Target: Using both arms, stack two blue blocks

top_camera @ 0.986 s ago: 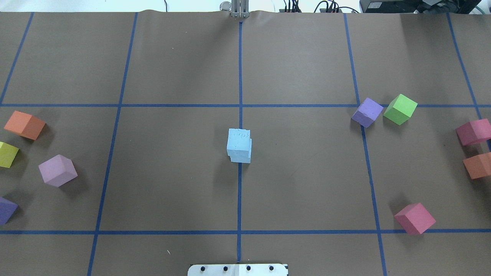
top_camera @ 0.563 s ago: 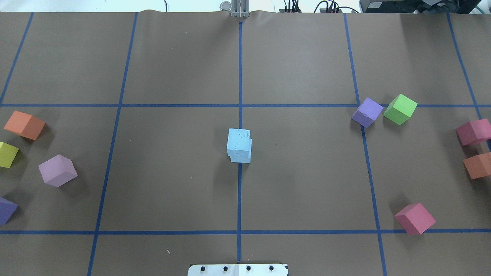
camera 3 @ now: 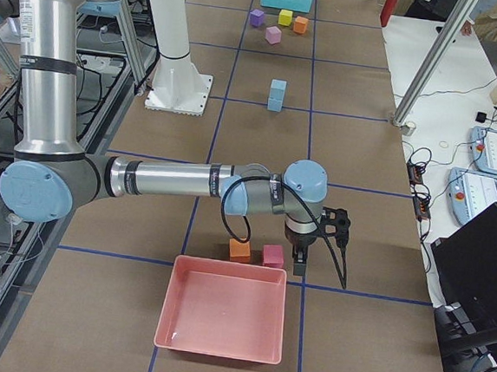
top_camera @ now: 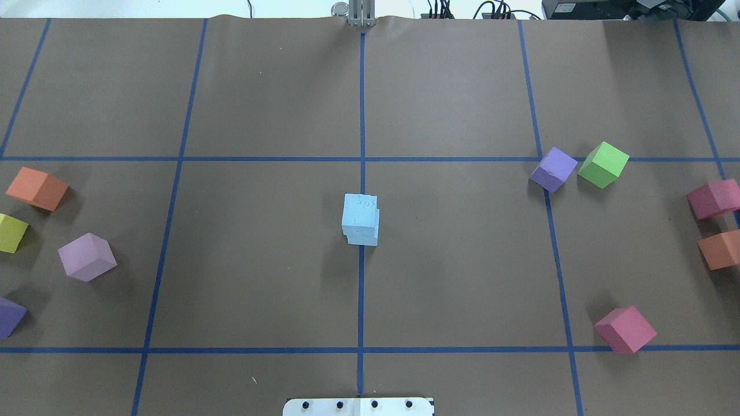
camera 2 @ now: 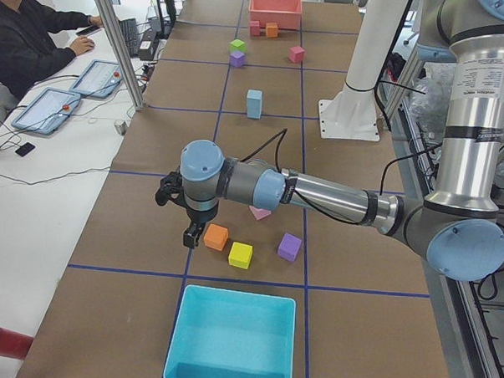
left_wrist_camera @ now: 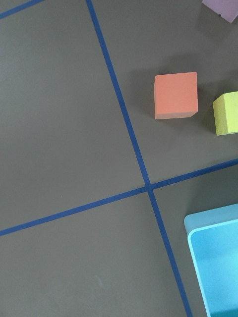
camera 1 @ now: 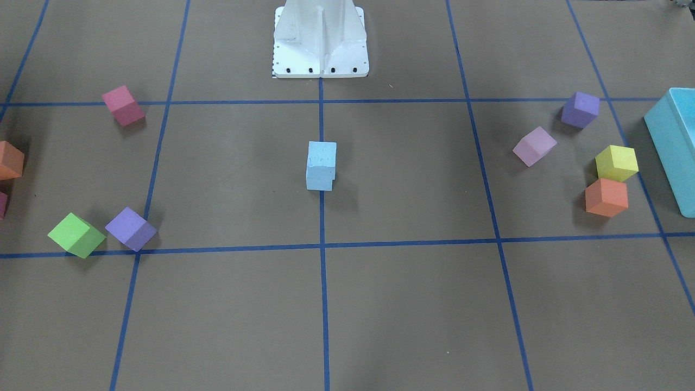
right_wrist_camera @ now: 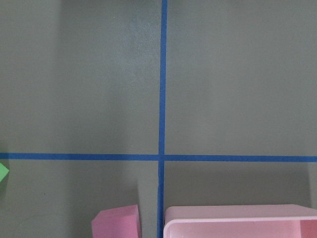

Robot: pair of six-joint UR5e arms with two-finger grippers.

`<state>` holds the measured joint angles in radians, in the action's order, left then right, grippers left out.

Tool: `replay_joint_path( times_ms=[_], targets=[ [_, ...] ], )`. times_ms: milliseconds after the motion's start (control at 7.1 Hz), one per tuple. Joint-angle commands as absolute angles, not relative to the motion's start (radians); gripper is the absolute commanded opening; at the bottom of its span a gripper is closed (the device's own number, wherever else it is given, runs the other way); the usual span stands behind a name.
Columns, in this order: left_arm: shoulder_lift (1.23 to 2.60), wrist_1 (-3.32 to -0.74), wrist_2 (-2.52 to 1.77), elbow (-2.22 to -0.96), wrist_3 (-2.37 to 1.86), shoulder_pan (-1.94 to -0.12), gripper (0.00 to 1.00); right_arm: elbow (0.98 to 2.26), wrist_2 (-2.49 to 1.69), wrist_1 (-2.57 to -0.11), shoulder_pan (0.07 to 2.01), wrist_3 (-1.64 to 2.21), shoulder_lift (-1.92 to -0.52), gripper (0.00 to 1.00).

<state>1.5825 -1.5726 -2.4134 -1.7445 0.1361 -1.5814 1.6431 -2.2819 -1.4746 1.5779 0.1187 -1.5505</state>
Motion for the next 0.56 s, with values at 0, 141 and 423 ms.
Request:
replay_joint_path(
  times_ms=[0,141,423],
  targets=[
    [1.575,-1.571,-2.422,-1.715,0.135,-1.591,1.0,1.664,-2.286,-1.474,1.585,0.12,-1.566,1.0],
    [1.563,-1.572,-2.425,-1.712,0.137,-1.591,1.0,1.664,-2.286,-1.474,1.585,0.12,-1.572,1.0],
    [1.554,-1.572,-2.427,-1.72,0.135,-1.591,1.0,1.663,-2.286,-1.474,1.585,0.12,-1.578,1.0]
  ],
)
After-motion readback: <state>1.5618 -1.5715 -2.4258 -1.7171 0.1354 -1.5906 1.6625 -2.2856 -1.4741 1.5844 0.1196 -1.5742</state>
